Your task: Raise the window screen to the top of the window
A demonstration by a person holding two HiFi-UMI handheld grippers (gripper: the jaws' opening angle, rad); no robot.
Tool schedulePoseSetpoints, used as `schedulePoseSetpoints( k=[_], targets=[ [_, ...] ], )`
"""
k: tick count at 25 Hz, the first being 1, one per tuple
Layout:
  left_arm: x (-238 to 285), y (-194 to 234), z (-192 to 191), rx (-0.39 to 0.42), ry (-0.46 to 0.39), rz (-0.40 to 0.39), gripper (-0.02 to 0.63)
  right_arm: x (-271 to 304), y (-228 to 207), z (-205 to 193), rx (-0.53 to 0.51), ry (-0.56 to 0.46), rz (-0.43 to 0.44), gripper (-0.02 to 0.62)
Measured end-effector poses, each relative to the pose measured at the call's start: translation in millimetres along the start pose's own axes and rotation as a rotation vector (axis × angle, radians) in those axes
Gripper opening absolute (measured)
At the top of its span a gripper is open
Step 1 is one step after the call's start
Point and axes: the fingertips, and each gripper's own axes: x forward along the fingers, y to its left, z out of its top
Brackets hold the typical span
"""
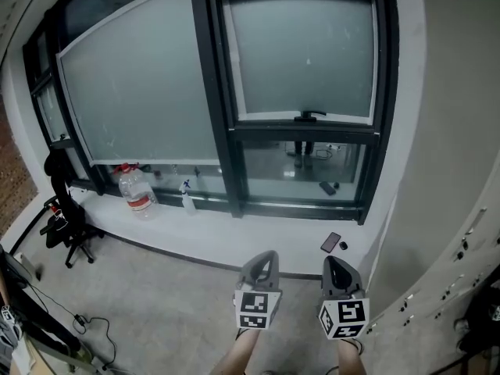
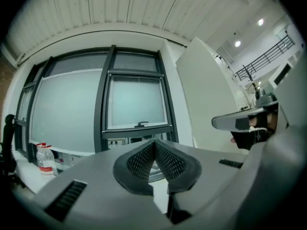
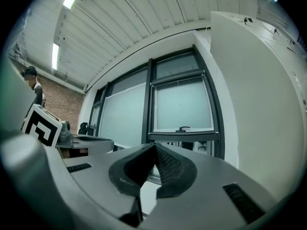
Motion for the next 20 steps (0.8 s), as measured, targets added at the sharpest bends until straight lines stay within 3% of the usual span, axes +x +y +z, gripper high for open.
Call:
schedulePoseSetpoints(
  k=[20],
  targets=[
    [-19, 31, -3, -0.009, -0.007, -0.015, 0.003, 6, 30, 5, -0.021, -0.005, -0.040, 0.006]
  ],
)
